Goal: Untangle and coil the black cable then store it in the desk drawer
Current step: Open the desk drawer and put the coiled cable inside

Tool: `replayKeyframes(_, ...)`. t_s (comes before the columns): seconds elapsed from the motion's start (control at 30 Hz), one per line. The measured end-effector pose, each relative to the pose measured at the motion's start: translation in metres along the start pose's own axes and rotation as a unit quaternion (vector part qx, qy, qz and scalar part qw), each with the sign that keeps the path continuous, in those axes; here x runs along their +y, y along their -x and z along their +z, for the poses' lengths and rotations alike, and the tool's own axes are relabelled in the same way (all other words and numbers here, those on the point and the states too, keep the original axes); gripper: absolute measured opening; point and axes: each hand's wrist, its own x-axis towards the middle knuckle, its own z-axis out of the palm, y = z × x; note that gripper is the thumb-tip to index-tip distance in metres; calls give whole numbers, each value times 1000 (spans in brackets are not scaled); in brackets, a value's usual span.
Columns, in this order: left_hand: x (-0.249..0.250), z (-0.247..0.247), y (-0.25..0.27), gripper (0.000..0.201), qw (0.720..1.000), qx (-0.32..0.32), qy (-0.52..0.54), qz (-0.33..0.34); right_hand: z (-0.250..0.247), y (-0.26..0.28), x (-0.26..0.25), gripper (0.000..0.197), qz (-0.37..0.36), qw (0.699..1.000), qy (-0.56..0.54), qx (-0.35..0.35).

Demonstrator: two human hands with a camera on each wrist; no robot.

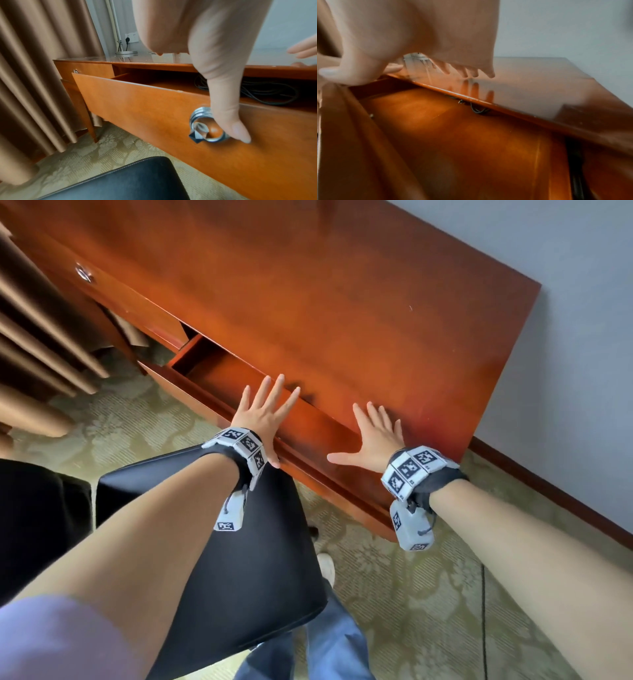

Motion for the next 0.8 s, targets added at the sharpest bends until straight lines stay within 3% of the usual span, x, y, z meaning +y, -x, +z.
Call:
replayKeyframes(0.23,12,-17,-38,138,999,-3,36,-7,7,-17,-6,134,-17,992,120,-23)
replayKeyframes(0.37,16,-19,-50,118,998,1,52,-17,13,-15,-3,111,-35,984,167,55)
replayKeyframes(0.47,14,-26,-55,106,998,-5,55,-3,12,-16,-2,97,-47,981,171,72)
replayKeyframes(0.67,13,-37,-57,92,999,-33,19,11,14,-17,-5,92,-42,982,174,64)
replayKeyframes(0.8,15,-34,-54,85,1000,-14,2,12,15,-18,-5,91,-40,982,174,64)
